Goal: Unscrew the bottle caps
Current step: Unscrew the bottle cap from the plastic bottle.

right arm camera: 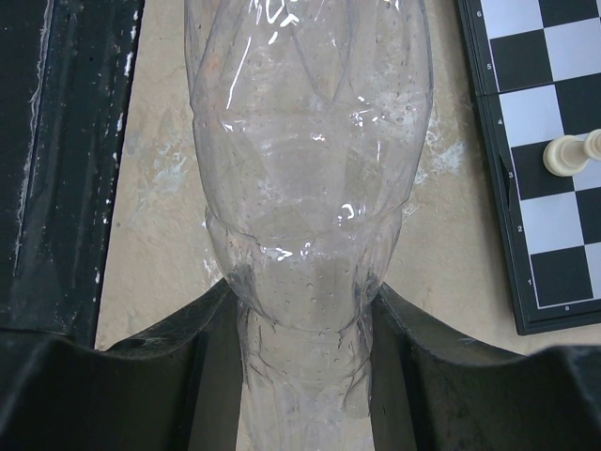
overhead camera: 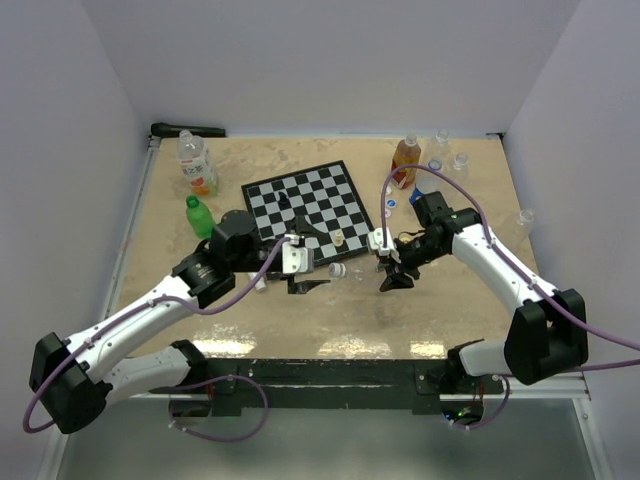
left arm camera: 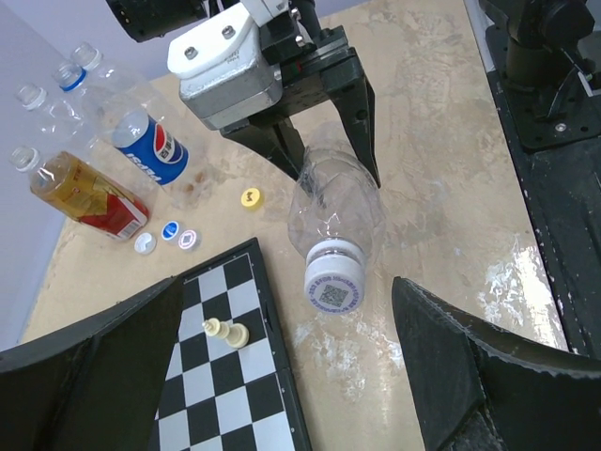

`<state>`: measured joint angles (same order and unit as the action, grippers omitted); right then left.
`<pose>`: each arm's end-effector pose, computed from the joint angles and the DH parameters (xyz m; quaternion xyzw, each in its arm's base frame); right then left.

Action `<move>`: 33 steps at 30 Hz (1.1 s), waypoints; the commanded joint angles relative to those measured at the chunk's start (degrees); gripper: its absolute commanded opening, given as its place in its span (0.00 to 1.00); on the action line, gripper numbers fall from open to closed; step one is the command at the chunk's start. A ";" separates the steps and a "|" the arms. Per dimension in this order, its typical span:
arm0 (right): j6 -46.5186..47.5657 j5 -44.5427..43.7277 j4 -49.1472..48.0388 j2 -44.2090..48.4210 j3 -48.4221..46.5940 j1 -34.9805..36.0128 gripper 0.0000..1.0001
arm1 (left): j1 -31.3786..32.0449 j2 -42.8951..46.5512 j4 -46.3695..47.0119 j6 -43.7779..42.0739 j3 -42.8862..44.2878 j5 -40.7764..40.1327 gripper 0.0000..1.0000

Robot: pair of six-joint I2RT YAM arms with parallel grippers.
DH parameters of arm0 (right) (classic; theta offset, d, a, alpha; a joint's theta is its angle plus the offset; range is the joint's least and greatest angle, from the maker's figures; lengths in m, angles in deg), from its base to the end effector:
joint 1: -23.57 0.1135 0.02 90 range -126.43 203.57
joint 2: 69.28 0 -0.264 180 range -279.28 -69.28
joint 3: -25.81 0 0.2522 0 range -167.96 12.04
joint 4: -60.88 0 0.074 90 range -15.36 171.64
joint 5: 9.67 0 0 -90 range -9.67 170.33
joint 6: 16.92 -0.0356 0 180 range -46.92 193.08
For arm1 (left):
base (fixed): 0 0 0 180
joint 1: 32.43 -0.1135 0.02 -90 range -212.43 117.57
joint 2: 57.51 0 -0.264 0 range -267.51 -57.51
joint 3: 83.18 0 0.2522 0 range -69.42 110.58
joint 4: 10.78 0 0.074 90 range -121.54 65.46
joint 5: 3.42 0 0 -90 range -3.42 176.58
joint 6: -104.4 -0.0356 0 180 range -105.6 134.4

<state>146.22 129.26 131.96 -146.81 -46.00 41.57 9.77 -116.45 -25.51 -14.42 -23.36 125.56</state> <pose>0.2163 0.0985 0.2513 -0.6790 0.5990 0.3163 0.2831 0.1588 -0.1742 0.3192 0.5985 0.4846 -0.3286 0.5468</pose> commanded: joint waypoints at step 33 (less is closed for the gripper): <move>1.12 0.56 0.95 -0.33 -0.67 0.28 0.15 | 1.84 -9.71 -3.77 -1.51 5.18 5.75 0.38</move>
<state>146.24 129.26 132.16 -147.03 -46.00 41.57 10.95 -125.59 -30.21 -16.28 -20.34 128.40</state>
